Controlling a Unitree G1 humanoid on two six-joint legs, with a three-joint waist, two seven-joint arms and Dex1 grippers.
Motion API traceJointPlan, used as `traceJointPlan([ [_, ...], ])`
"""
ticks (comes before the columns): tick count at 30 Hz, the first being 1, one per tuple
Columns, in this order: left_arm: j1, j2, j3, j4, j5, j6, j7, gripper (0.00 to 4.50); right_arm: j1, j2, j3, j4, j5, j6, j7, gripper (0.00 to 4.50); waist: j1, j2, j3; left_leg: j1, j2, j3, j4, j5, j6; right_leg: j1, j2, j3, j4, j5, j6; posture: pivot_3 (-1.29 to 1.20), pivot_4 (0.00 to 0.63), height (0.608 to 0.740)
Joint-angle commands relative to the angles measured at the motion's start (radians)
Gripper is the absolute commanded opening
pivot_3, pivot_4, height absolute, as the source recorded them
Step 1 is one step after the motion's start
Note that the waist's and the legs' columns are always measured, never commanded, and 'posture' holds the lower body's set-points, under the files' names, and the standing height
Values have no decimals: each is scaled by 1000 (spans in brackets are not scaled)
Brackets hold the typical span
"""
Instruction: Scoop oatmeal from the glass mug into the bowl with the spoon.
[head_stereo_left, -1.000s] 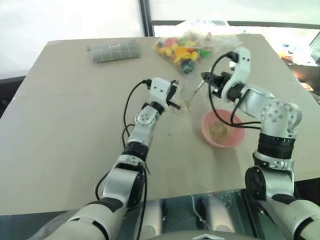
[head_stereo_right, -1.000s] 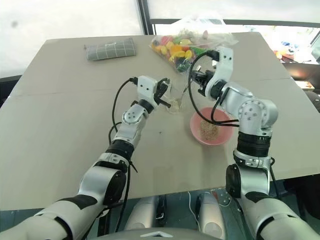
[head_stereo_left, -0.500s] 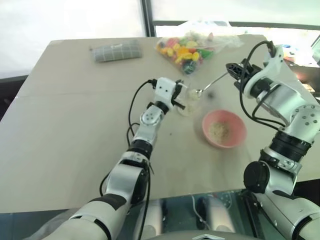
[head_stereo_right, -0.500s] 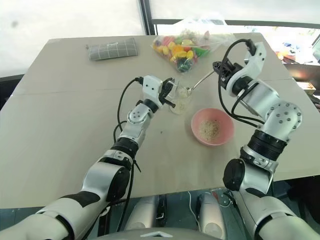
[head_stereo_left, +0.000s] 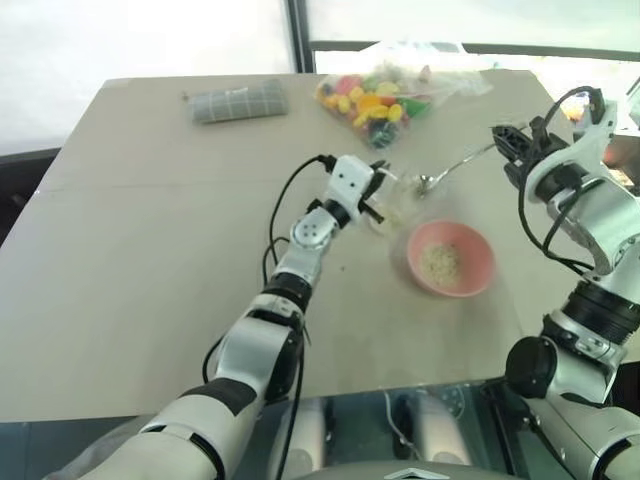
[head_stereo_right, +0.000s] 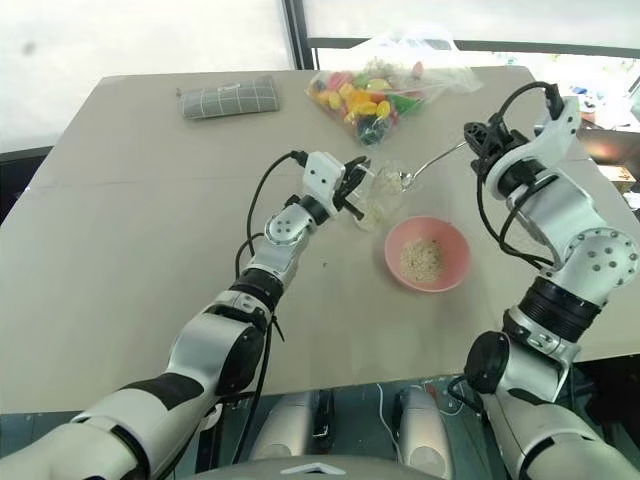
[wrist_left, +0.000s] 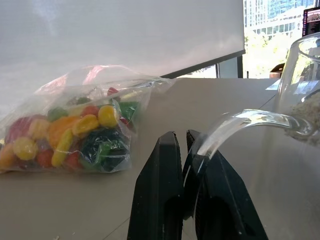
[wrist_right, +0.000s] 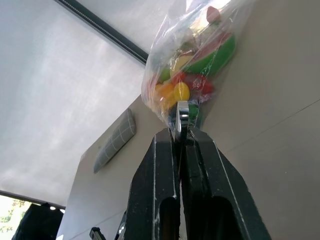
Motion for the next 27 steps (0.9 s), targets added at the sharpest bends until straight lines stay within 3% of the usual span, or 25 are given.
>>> traceJointPlan([
  [1,-30,1,-6,8,7,-34,-15,129,39,-33,-12,-73,66,-65,-52,0,1,0,0,0,0,0,0,0,0,0,0,0,0,0,0,0,150,718],
  [11,-43,-9,0,33,-8,-64,-71,129,143,-74,40,-131,214,-208,-108,0,0,0,0,0,0,0,0,0,0,0,0,0,-1,0,0,0,150,718],
  [27,-43,8,17,52,-26,-76,-153,129,231,-127,121,-157,298,-376,-75,0,0,0,0,-1,0,0,0,0,0,0,0,0,-1,0,0,0,150,718],
])
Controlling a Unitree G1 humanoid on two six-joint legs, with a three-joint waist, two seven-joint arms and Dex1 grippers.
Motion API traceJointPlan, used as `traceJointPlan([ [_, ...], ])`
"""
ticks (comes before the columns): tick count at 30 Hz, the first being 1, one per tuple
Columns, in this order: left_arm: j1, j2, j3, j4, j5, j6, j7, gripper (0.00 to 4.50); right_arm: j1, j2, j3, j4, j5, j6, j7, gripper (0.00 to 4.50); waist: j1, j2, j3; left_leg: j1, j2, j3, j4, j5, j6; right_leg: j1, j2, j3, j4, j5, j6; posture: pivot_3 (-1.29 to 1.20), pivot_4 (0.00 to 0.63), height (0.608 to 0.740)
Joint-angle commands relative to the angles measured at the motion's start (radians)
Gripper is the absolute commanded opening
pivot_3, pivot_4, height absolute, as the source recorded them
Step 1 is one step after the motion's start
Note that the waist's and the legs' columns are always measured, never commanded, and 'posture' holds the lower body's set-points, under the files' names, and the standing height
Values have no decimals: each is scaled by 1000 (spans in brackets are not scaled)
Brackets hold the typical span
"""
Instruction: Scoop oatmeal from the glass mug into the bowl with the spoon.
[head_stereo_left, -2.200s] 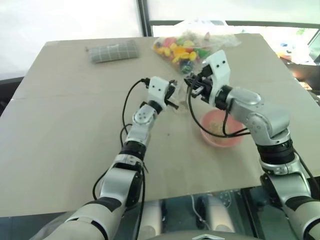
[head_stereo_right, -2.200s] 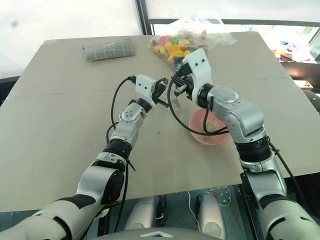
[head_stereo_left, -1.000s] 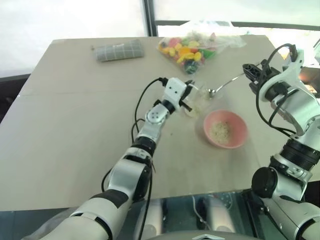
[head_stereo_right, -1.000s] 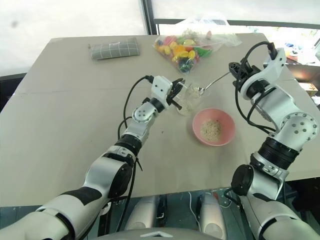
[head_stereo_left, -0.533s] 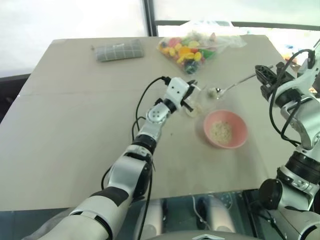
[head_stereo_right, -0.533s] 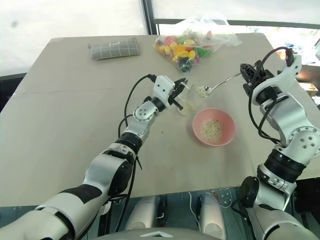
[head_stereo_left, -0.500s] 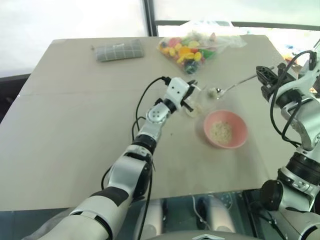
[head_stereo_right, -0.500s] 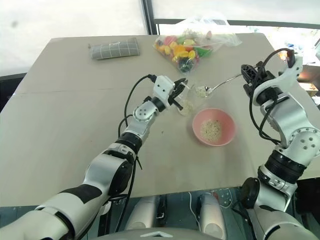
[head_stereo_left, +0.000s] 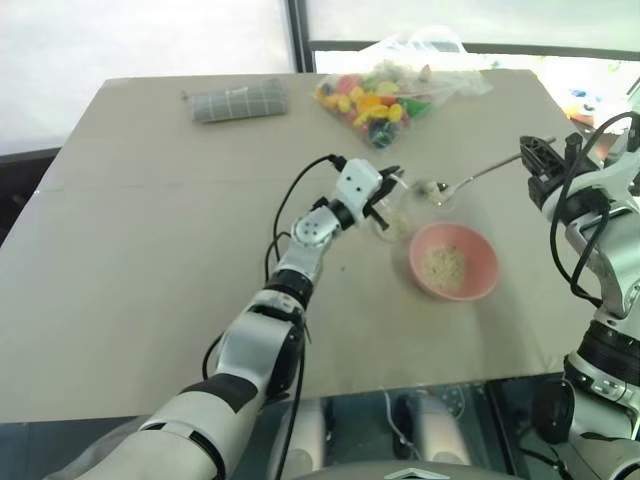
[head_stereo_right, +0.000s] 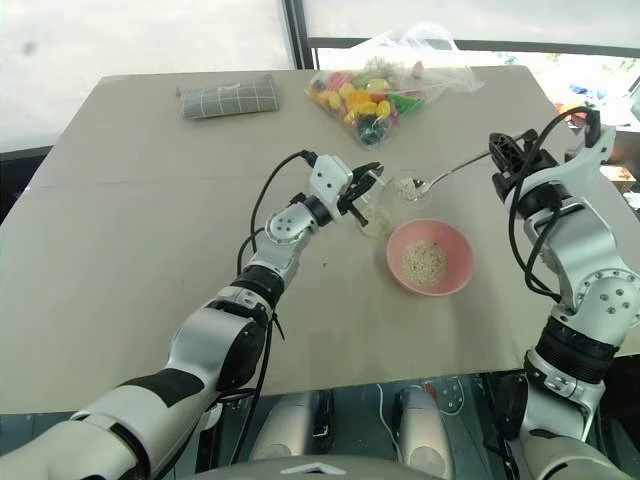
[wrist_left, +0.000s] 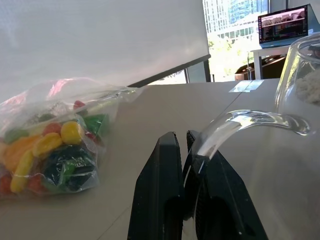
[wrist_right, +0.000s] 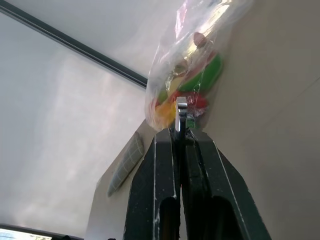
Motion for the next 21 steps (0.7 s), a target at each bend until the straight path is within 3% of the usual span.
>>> traceJointPlan([
  [1,-17,14,14,11,-12,-28,-7,129,-3,-29,-16,-44,24,-64,-2,0,0,0,0,0,0,0,0,0,0,0,0,0,0,0,0,0,150,718],
  [21,-24,23,21,37,-4,-32,-2,129,50,-55,87,-109,88,-162,20,0,-7,0,0,0,0,0,0,0,0,0,0,0,1,0,0,0,150,718],
])
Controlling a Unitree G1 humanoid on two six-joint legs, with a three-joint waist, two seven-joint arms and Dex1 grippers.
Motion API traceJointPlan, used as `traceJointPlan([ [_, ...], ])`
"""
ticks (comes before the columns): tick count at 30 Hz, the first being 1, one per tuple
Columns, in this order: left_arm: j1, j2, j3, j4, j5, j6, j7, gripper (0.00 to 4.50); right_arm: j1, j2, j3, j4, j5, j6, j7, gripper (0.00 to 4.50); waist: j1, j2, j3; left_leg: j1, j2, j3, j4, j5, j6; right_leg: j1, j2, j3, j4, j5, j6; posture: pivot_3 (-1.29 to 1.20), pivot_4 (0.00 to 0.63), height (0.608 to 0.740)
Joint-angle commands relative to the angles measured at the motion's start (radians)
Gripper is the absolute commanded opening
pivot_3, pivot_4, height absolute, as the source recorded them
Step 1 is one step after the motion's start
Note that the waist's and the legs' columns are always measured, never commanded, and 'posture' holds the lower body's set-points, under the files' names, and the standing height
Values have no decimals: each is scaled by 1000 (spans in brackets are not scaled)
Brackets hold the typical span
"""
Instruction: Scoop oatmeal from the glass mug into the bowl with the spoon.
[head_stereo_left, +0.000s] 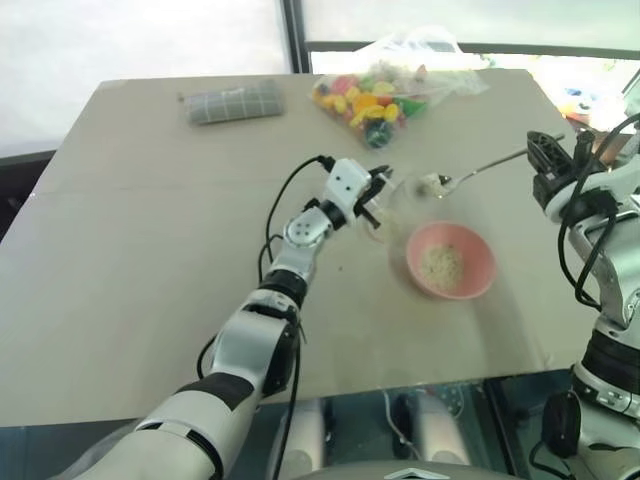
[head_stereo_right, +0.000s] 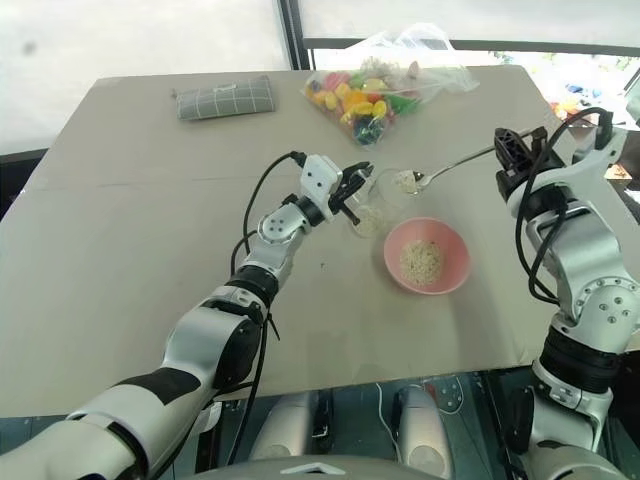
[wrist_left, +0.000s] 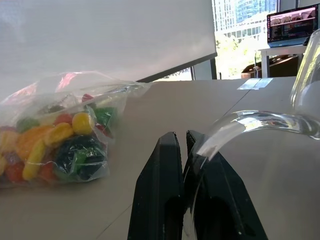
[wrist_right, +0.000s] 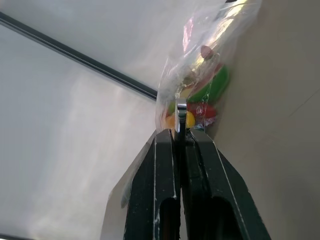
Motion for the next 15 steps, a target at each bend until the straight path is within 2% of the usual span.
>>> traceJointPlan([
  [1,-22,1,-4,0,5,-15,-4,129,4,-16,7,-54,18,-25,22,0,0,0,0,0,0,0,0,0,0,0,0,0,0,0,0,0,150,718],
  [15,-25,1,-1,13,5,-10,-6,129,49,-26,3,-83,70,-74,67,0,1,0,0,0,0,0,0,0,0,0,0,0,0,0,0,0,150,718],
])
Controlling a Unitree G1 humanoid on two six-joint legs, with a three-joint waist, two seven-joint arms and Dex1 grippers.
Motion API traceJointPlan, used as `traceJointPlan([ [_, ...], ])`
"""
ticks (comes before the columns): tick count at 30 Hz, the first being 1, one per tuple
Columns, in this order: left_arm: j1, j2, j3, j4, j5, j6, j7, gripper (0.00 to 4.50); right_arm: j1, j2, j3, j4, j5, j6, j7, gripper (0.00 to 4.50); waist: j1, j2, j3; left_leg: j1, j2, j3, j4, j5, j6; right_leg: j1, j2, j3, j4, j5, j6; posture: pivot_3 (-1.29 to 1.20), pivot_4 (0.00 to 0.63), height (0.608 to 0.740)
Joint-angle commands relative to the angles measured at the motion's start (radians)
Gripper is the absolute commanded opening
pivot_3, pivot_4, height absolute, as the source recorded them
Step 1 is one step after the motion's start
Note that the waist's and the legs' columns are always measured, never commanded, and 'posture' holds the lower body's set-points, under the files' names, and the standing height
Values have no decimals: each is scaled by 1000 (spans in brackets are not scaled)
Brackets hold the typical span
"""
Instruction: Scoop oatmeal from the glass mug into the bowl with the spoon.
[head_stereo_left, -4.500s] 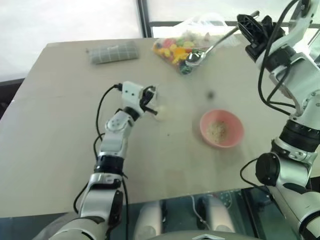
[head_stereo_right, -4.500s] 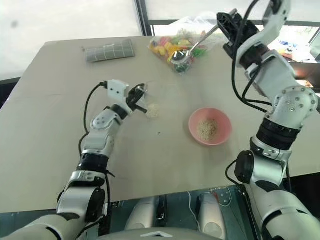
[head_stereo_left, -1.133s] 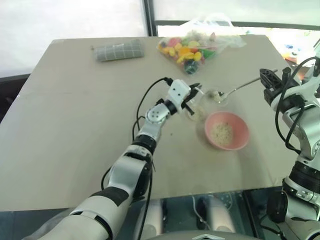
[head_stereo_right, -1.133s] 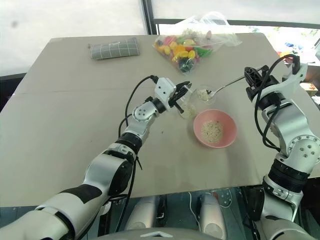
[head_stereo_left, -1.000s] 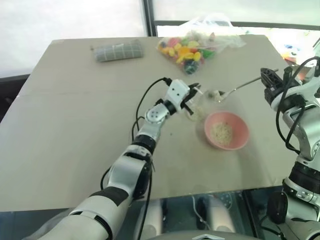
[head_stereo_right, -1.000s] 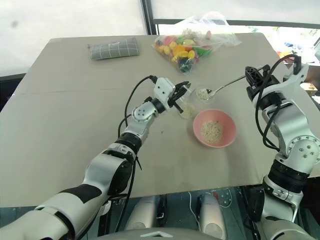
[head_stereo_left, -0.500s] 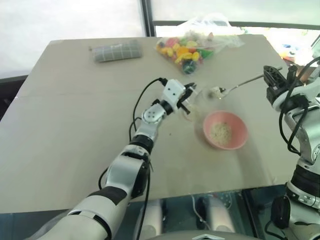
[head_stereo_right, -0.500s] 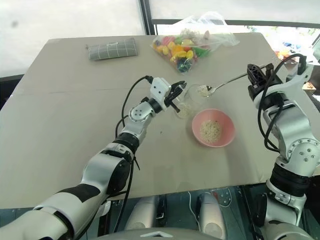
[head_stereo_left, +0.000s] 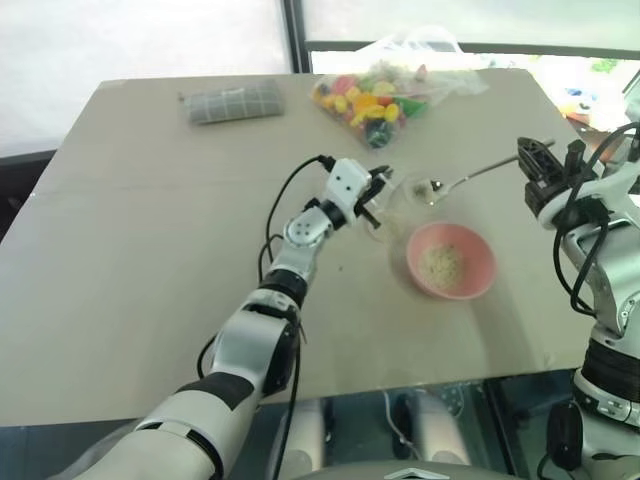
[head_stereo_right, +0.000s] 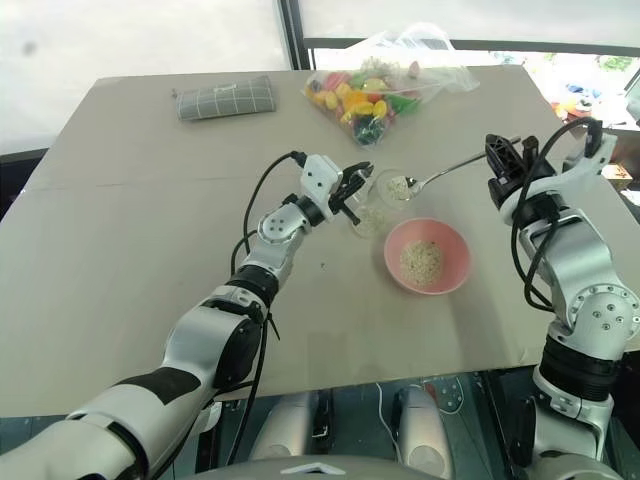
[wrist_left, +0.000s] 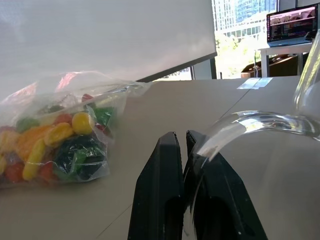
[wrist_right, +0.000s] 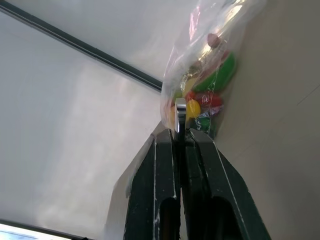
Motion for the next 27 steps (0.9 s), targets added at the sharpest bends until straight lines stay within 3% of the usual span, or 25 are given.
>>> traceJointPlan([
  [1,-21,1,-2,7,4,-10,-5,129,-4,-19,-28,-62,38,-33,27,0,0,0,0,0,0,0,0,0,0,0,0,0,0,0,0,0,150,718],
  [17,-30,9,5,21,0,-8,-10,129,126,-70,-68,-135,124,-79,75,0,5,0,0,0,0,0,1,0,0,0,0,0,0,0,0,0,150,718],
  [27,-56,27,91,27,-71,62,20,129,269,-91,-95,-229,191,-107,105,0,7,-1,0,0,0,0,1,0,0,0,0,0,0,0,0,0,150,718],
])
